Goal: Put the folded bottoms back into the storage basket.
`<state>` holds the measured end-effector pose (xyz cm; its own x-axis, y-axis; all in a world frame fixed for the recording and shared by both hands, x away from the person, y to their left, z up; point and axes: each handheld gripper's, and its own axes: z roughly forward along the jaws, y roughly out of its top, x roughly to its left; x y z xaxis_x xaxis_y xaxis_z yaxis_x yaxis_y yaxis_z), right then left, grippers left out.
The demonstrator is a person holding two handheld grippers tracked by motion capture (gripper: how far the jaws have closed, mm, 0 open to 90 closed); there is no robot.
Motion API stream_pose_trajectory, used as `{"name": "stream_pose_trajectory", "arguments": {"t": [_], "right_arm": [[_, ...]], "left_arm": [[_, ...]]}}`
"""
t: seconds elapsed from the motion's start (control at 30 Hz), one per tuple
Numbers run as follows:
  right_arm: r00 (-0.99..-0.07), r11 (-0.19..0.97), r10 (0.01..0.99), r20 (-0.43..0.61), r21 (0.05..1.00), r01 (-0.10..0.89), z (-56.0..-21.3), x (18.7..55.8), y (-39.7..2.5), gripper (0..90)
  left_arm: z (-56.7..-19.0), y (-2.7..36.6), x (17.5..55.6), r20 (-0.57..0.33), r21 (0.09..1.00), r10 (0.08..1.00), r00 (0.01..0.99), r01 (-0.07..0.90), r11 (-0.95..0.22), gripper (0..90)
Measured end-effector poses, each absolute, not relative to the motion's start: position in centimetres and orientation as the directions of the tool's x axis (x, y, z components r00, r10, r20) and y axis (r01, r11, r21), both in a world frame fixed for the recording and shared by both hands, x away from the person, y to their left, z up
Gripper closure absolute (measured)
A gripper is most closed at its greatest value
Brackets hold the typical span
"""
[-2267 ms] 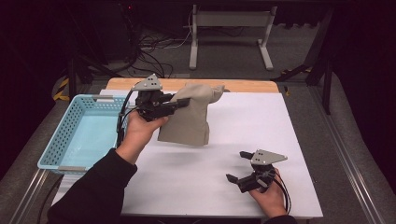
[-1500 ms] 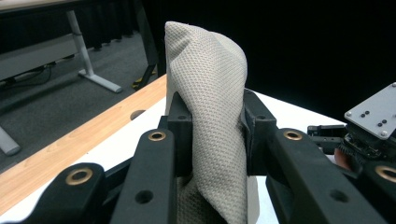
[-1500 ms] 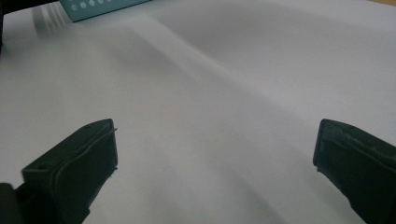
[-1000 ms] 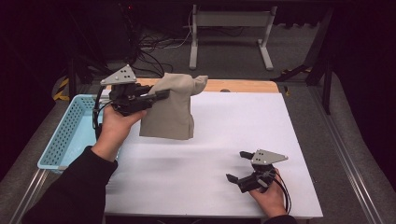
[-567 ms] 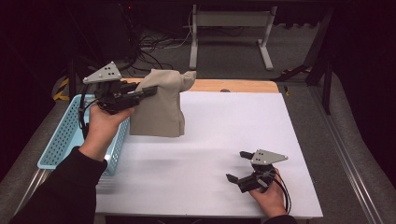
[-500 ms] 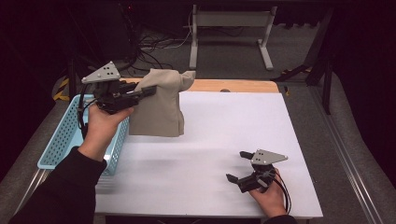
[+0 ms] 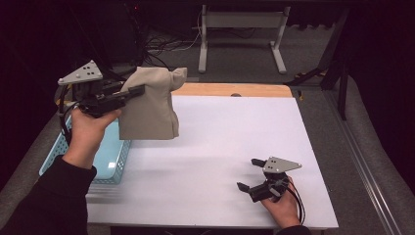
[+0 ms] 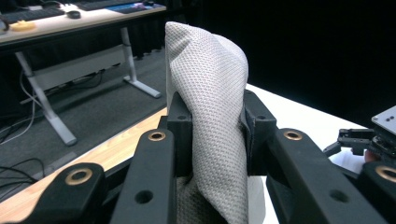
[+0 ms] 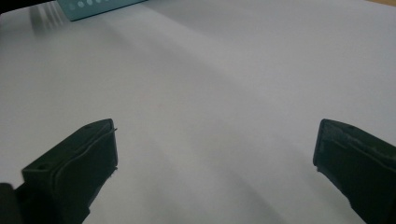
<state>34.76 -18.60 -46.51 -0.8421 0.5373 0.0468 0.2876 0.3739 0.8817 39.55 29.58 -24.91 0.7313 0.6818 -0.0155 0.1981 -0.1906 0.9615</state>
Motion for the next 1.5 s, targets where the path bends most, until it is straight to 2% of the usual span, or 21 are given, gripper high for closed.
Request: {"name": "stream_pose_trajectory", "arguments": {"t": [1.5], "right_arm": [[-0.838,0.382,0.543,0.045,0.876,0.295,-46.6,34.8,-18.6,0.4]], "left_arm": [[-25.0,39.9,36.7,-0.014,0.965,0.797,0.603,0.216,-0.147,70.5]]}}
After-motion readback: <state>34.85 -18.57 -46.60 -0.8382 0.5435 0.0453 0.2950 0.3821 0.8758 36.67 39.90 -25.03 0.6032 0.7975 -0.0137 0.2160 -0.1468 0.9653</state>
